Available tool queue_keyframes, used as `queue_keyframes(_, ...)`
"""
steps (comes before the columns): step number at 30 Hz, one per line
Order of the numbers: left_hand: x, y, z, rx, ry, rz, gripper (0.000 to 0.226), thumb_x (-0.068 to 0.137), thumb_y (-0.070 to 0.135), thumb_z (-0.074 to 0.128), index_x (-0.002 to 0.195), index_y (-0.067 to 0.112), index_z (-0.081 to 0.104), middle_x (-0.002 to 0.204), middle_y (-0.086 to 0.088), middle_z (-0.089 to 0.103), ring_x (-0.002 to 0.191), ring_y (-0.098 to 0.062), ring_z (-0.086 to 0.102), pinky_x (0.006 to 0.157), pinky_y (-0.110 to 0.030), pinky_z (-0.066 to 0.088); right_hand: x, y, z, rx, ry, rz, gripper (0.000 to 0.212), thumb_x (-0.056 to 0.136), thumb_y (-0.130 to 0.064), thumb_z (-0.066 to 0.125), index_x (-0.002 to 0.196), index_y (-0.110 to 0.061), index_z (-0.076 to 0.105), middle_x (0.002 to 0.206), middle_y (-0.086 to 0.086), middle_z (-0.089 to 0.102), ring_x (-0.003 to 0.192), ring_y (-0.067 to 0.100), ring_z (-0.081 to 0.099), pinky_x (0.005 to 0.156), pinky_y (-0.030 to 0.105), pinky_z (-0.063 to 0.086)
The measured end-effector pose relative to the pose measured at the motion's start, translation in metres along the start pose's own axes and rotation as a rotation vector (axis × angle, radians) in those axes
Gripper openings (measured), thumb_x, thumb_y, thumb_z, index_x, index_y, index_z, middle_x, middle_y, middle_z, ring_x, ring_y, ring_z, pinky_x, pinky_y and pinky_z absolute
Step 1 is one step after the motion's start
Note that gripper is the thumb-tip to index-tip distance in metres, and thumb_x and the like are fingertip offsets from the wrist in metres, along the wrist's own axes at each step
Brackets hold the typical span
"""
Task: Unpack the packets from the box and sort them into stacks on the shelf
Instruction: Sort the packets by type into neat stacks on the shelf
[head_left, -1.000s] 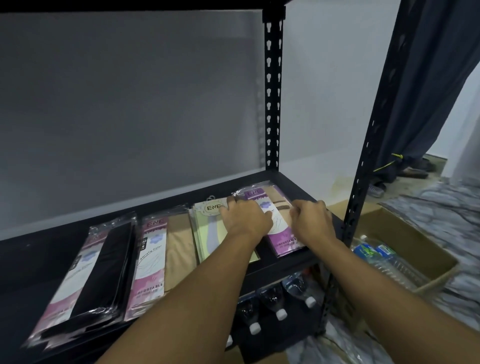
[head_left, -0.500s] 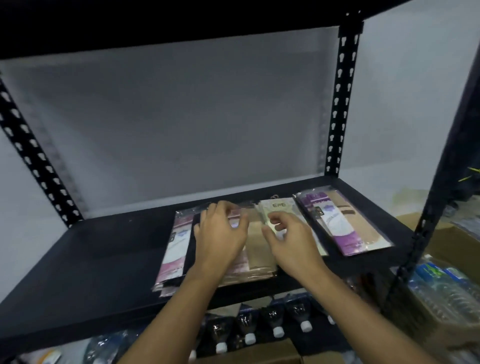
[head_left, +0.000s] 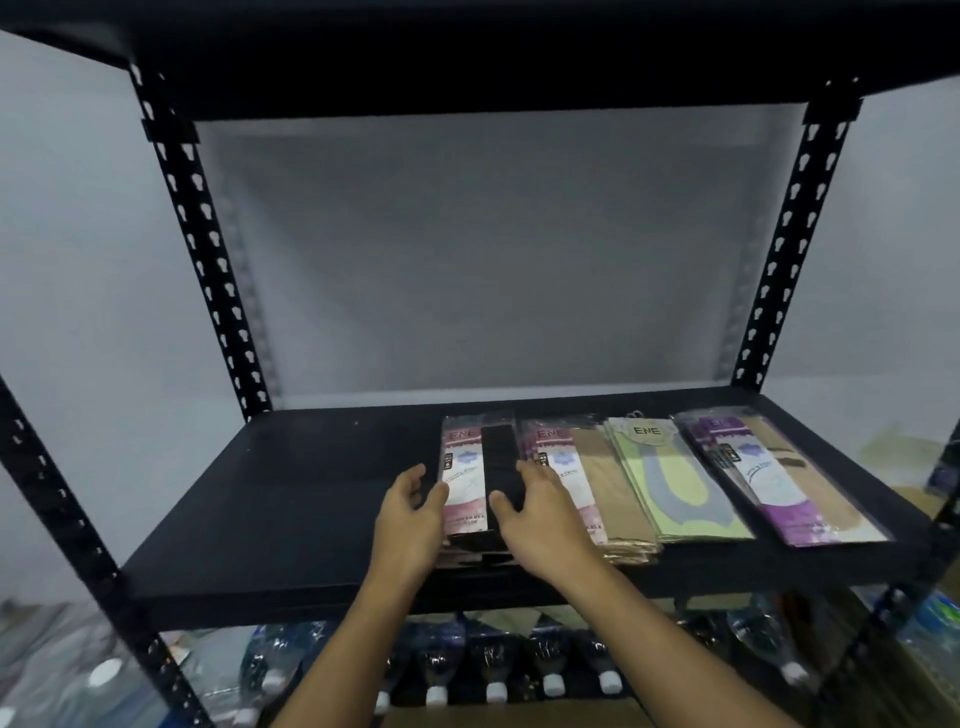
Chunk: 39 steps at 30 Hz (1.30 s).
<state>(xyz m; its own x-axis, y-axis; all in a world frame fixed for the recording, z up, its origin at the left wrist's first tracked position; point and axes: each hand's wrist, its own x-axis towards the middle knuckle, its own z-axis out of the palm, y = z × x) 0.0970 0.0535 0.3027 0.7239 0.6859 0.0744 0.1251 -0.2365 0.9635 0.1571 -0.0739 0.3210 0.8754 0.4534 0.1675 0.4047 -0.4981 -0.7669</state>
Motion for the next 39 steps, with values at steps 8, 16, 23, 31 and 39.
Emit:
queue_keyframes(8, 0.001, -0.019, 0.006, -0.073, -0.103, -0.016, 0.033, 0.095, 0.012, 0.057, 0.127, 0.014, 0.059, 0.099, 0.011, 0.069, 0.087, -0.007, 0.069, 0.068, -0.016, 0.051, 0.001, 0.005, 0.007, -0.012, -0.012, 0.056, 0.057, 0.095, -0.027, 0.054, 0.145, -0.008, 0.033, 0.146, 0.006, 0.041, 0.134, 0.020, 0.039, 0.106, 0.024, 0.032)
queue_keyframes(16, -0.001, -0.019, 0.002, -0.015, -0.144, 0.038, 0.032, 0.095, 0.017, 0.057, 0.128, 0.019, 0.056, 0.109, 0.007, 0.068, 0.088, 0.004, 0.064, 0.059, -0.002, 0.045, 0.000, 0.013, 0.008, 0.009, 0.001, 0.066, 0.063, 0.090, -0.033, 0.059, 0.144, -0.008, 0.038, 0.147, 0.007, 0.043, 0.134, 0.019, 0.041, 0.110, 0.029, 0.035)
queue_keyframes(23, 0.003, -0.023, 0.004, -0.018, -0.124, 0.041, 0.033, 0.094, 0.017, 0.059, 0.126, 0.019, 0.058, 0.111, 0.007, 0.070, 0.092, 0.002, 0.065, 0.066, -0.005, 0.048, 0.001, 0.007, 0.007, 0.005, -0.014, 0.079, 0.061, 0.091, -0.032, 0.059, 0.144, -0.008, 0.037, 0.146, 0.007, 0.042, 0.134, 0.019, 0.041, 0.108, 0.027, 0.034)
queue_keyframes(31, 0.007, -0.028, 0.000, -0.086, -0.105, -0.008, 0.035, 0.094, 0.011, 0.056, 0.128, 0.018, 0.058, 0.103, 0.009, 0.070, 0.092, -0.009, 0.069, 0.078, -0.027, 0.055, 0.000, -0.004, 0.015, -0.041, -0.041, 0.086, 0.047, 0.093, -0.026, 0.056, 0.135, -0.006, 0.048, 0.134, 0.008, 0.051, 0.119, 0.019, 0.051, 0.087, 0.016, 0.036)
queue_keyframes(39, 0.005, -0.020, 0.005, -0.143, -0.162, -0.028, 0.036, 0.095, 0.012, 0.052, 0.128, 0.024, 0.057, 0.105, 0.008, 0.071, 0.094, -0.011, 0.069, 0.089, -0.036, 0.056, 0.005, -0.006, 0.015, -0.057, -0.021, 0.132, 0.053, 0.093, -0.025, 0.055, 0.140, -0.004, 0.041, 0.139, 0.010, 0.049, 0.123, 0.022, 0.050, 0.092, 0.021, 0.039)
